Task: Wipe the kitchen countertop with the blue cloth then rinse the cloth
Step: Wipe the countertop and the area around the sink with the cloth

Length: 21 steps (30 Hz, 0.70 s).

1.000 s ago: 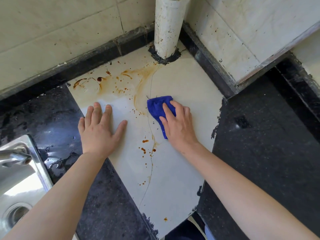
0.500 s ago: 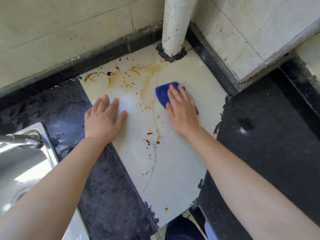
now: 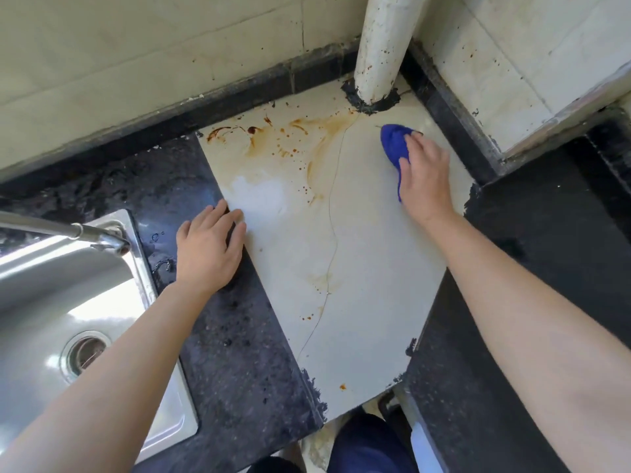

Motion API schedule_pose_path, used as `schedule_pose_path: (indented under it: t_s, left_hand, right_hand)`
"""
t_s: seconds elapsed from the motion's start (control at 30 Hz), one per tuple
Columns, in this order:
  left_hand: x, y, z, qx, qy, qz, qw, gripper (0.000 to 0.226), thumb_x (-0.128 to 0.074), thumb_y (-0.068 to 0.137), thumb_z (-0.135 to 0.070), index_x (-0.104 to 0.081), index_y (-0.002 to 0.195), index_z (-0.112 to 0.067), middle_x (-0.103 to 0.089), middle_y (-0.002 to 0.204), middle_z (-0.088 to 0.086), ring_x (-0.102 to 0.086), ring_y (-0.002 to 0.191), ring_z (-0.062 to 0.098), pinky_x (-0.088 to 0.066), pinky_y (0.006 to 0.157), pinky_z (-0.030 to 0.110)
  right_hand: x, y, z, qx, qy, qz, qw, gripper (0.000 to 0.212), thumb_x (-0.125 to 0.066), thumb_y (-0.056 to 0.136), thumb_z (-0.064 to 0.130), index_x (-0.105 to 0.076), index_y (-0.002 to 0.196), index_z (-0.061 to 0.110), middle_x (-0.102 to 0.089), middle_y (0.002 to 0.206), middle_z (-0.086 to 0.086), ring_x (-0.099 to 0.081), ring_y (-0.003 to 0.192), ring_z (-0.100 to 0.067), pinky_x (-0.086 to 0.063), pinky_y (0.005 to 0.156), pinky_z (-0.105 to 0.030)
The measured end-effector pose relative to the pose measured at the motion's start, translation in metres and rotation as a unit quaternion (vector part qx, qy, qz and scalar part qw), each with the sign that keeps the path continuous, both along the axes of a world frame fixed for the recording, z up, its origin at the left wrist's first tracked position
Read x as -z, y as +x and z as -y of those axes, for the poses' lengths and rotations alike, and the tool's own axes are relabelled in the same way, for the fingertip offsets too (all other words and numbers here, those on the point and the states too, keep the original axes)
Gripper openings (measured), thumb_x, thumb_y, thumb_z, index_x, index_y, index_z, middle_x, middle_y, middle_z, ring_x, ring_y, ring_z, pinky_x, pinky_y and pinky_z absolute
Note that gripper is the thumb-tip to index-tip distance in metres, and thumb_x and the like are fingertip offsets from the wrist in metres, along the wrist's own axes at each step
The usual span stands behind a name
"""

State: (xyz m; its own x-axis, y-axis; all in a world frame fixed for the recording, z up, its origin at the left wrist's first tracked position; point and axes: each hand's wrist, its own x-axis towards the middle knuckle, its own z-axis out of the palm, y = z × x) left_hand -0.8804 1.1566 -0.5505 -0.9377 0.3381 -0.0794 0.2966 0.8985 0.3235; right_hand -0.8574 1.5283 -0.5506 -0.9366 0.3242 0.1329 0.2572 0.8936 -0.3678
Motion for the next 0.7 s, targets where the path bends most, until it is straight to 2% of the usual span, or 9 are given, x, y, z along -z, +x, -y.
schedule_pose_path:
  t_s: [0.1, 0.17, 0.27, 0.33, 0.4, 0.47, 0.6, 0.67, 0.7]
  left_hand:
    - [-0.001, -0.002, 0.003, -0.01, 0.012, -0.012, 1.0, 0.045, -0.033, 0.104, -0.042, -0.065, 0.125, -0.017, -0.055, 0.144, 0.007, -0.046, 0.138, 0.031, -0.032, 0.108, 0.055]
    - [-0.001, -0.005, 0.005, -0.031, 0.006, -0.013, 0.999, 0.046, -0.036, 0.104, -0.04, -0.061, 0.132, -0.015, -0.049, 0.149, 0.011, -0.043, 0.139, 0.034, -0.031, 0.111, 0.055]
    - [-0.005, -0.014, 0.005, -0.051, -0.026, 0.021, 0.998, 0.052, -0.034, 0.106, -0.044, -0.042, 0.15, -0.019, -0.028, 0.162, 0.015, -0.028, 0.148, 0.036, -0.022, 0.119, 0.055]
    - [-0.008, -0.026, -0.001, -0.062, -0.046, 0.065, 0.995, 0.061, -0.029, 0.104, -0.056, -0.023, 0.158, -0.028, -0.008, 0.168, 0.009, -0.007, 0.155, 0.028, -0.009, 0.124, 0.052]
    - [-0.006, -0.038, -0.007, -0.052, -0.078, 0.093, 0.991, 0.072, -0.022, 0.097, -0.07, -0.008, 0.159, -0.035, 0.006, 0.169, 0.004, 0.007, 0.155, 0.023, 0.0, 0.124, 0.051]
    - [0.0, -0.043, -0.012, -0.037, -0.114, 0.109, 0.987, 0.082, -0.016, 0.09, -0.081, 0.001, 0.158, -0.038, 0.013, 0.168, 0.002, 0.015, 0.154, 0.024, 0.005, 0.123, 0.053]
    - [0.008, -0.044, -0.012, -0.042, -0.123, 0.106, 0.986, 0.09, -0.016, 0.085, -0.088, 0.005, 0.158, -0.04, 0.015, 0.168, 0.001, 0.017, 0.153, 0.025, 0.005, 0.123, 0.055]
    - [0.006, -0.046, -0.011, -0.037, -0.124, 0.109, 0.986, 0.09, -0.017, 0.085, -0.088, 0.005, 0.158, -0.041, 0.015, 0.168, 0.0, 0.016, 0.154, 0.024, 0.004, 0.123, 0.054]
    - [0.005, -0.046, -0.012, -0.036, -0.12, 0.109, 0.986, 0.09, -0.018, 0.085, -0.088, 0.004, 0.158, -0.041, 0.015, 0.168, 0.0, 0.016, 0.154, 0.024, 0.004, 0.123, 0.054]
  right_hand:
    - [0.019, 0.001, 0.049, 0.037, 0.002, 0.015, 0.999, 0.043, -0.049, 0.098, 0.006, -0.05, 0.14, 0.004, -0.046, 0.15, -0.014, -0.044, 0.125, -0.037, -0.037, 0.102, -0.047]
    - [0.031, 0.022, 0.107, -0.088, -0.011, -0.024, 0.996, 0.042, -0.052, 0.09, 0.0, -0.058, 0.132, 0.0, -0.054, 0.141, -0.017, -0.052, 0.115, -0.038, -0.04, 0.098, -0.043]
    - [0.024, 0.068, 0.159, -0.31, -0.048, -0.002, 0.949, 0.044, -0.049, 0.086, -0.002, -0.061, 0.129, -0.001, -0.057, 0.139, -0.017, -0.05, 0.116, -0.036, -0.043, 0.098, -0.041]
    - [0.011, 0.075, 0.144, -0.355, -0.05, 0.013, 0.934, 0.047, -0.039, 0.091, 0.002, -0.057, 0.135, 0.002, -0.055, 0.143, -0.012, -0.046, 0.122, -0.031, -0.045, 0.099, -0.045]
    - [0.004, 0.051, 0.106, -0.295, -0.023, -0.024, 0.955, 0.043, -0.045, 0.095, 0.003, -0.056, 0.136, 0.001, -0.056, 0.141, -0.013, -0.049, 0.12, -0.033, -0.046, 0.099, -0.049]
    - [0.0, 0.012, 0.057, -0.176, 0.001, -0.047, 0.983, 0.04, -0.048, 0.097, 0.009, -0.055, 0.135, -0.003, -0.057, 0.137, -0.019, -0.052, 0.116, -0.041, -0.041, 0.101, -0.047]
    - [0.006, -0.061, -0.002, 0.04, -0.016, -0.025, 0.999, 0.045, -0.042, 0.098, 0.022, -0.055, 0.135, -0.002, -0.055, 0.135, -0.024, -0.051, 0.12, -0.045, -0.034, 0.105, -0.043]
    - [0.019, -0.076, 0.029, 0.066, 0.021, -0.017, 0.997, 0.043, -0.046, 0.098, 0.023, -0.057, 0.135, 0.005, -0.055, 0.138, -0.018, -0.05, 0.12, -0.041, -0.038, 0.103, -0.046]
    - [0.023, -0.078, 0.055, 0.036, 0.038, -0.03, 0.998, 0.041, -0.049, 0.097, 0.022, -0.057, 0.135, 0.007, -0.056, 0.138, -0.015, -0.05, 0.119, -0.039, -0.041, 0.1, -0.047]
